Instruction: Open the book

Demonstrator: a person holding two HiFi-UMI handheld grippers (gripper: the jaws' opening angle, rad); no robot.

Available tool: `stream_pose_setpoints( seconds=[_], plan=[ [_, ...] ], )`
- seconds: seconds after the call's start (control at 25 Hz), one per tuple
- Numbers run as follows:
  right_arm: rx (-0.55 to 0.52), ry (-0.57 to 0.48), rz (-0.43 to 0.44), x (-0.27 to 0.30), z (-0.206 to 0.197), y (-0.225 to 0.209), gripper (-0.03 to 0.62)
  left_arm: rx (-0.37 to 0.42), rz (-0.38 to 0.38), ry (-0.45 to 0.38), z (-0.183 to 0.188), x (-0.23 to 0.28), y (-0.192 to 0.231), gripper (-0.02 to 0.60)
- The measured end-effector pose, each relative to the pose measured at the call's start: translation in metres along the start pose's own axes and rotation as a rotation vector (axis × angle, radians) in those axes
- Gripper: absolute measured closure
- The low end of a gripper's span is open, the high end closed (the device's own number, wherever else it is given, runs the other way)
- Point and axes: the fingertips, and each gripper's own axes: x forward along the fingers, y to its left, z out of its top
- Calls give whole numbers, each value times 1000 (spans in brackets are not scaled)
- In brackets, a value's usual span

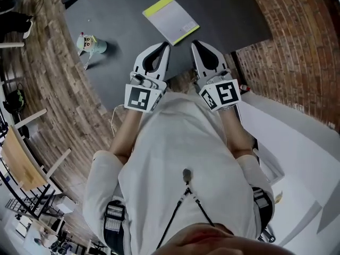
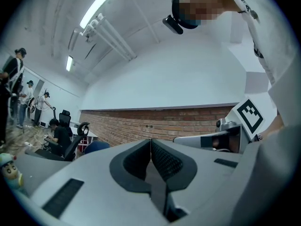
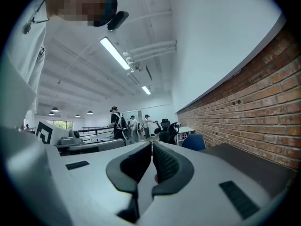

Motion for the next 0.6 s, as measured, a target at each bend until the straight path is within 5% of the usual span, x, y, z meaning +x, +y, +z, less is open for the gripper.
stream_pose_setpoints(
  seconds=[0.6],
  plan=[
    [-26,152,268,63,-27,-45,556,6,318,-10,-8,38,39,558]
  ],
)
